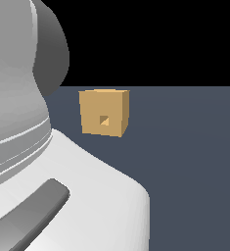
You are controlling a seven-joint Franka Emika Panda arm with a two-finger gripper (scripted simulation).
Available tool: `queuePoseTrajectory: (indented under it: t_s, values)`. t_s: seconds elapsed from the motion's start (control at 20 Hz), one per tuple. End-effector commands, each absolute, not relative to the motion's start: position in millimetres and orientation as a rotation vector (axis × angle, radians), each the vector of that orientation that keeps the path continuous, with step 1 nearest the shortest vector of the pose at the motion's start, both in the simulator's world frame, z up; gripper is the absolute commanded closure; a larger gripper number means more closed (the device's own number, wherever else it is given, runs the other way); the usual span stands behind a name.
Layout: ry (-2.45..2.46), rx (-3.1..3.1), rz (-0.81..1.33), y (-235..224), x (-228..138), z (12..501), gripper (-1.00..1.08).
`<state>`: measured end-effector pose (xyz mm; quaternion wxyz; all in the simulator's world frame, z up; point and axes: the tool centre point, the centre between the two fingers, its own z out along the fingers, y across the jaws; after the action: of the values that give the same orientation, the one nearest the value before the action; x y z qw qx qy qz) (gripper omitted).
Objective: Insert the peg into the horizontal hole in a box.
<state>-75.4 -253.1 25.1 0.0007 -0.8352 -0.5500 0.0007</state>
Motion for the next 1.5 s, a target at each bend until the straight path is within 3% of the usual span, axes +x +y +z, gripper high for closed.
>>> queuePoseTrajectory:
  t_s: [0.0, 0.8, 1.1, 1.45]
  values:
    - [-1.750, -2.609, 0.000, -222, -74, 30, 1.08]
    - [-1.881, -2.517, 0.000, -15, -78, 57, 1.08]
    - [-1.903, -2.500, 0.000, 23, -80, 62, 1.08]
    - [-1.909, -2.496, 0.000, 33, -80, 63, 1.08]
